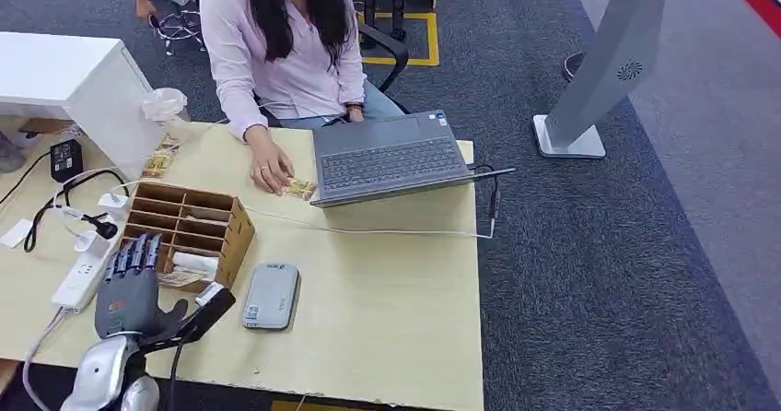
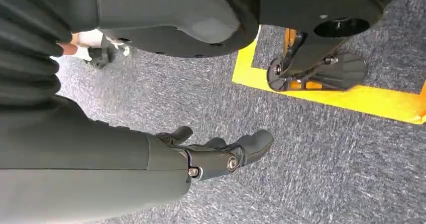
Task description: Pass the card to the sensor for recognition and then transmit it.
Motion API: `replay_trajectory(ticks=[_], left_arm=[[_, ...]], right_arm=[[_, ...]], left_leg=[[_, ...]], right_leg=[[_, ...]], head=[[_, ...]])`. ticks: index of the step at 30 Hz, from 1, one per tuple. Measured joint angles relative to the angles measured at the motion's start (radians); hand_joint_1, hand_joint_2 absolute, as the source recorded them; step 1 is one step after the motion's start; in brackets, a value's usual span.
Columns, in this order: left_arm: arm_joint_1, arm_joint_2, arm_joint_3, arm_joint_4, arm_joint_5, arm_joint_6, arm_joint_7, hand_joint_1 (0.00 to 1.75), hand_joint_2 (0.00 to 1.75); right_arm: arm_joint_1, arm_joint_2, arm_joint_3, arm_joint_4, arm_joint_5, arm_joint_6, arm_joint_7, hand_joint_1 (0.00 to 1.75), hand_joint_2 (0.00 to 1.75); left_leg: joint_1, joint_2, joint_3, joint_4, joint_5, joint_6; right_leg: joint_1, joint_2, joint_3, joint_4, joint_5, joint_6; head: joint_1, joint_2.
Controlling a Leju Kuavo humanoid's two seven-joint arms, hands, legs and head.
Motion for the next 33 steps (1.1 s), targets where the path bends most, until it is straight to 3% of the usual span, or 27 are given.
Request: replay_trajectory(ticks=[14, 15, 16, 33], left_arm=[[-0.021, -0.022, 0.003, 0.009, -0.021, -0.011, 0.001, 0.0, 1.75], [-0.021, -0.024, 0.004, 0.009, -0.022, -0.012, 0.001, 0.21, 1.75], [-0.021, -0.025, 0.004, 0.009, -0.024, -0.014, 0.001, 1.75, 1.75], [-0.031, -0.045, 0.035, 0.034, -0.03, -0.017, -0.041, 1.75, 1.75]], right_arm=[[0.0, 0.0, 0.0, 0.0, 0.009, -0.001, -0.001, 0.0, 0.0], [0.0, 0.0, 0.0, 0.0, 0.01, -0.001, -0.001, 0.0, 0.0], [0.0, 0.0, 0.0, 0.0, 0.011, 0.0, -0.001, 0.0, 0.0], [-0.001, 0.0, -0.001, 0.0, 0.039, 0.002, 0.002, 0.0, 0.0]], left_leg=[[0.0, 0.0, 0.0, 0.0, 0.0, 0.0], [0.0, 0.0, 0.0, 0.0, 0.0, 0.0], [0.0, 0.0, 0.0, 0.0, 0.0, 0.0], [0.0, 0.0, 0.0, 0.0, 0.0, 0.0]], right_leg=[[0.0, 0.0, 0.0, 0.0, 0.0, 0.0], [0.0, 0.0, 0.0, 0.0, 0.0, 0.0], [0.0, 0.0, 0.0, 0.0, 0.0, 0.0], [0.0, 0.0, 0.0, 0.0, 0.0, 0.0]], head=[[0.0, 0.0], [0.0, 0.0], [0.0, 0.0], [0.0, 0.0]])
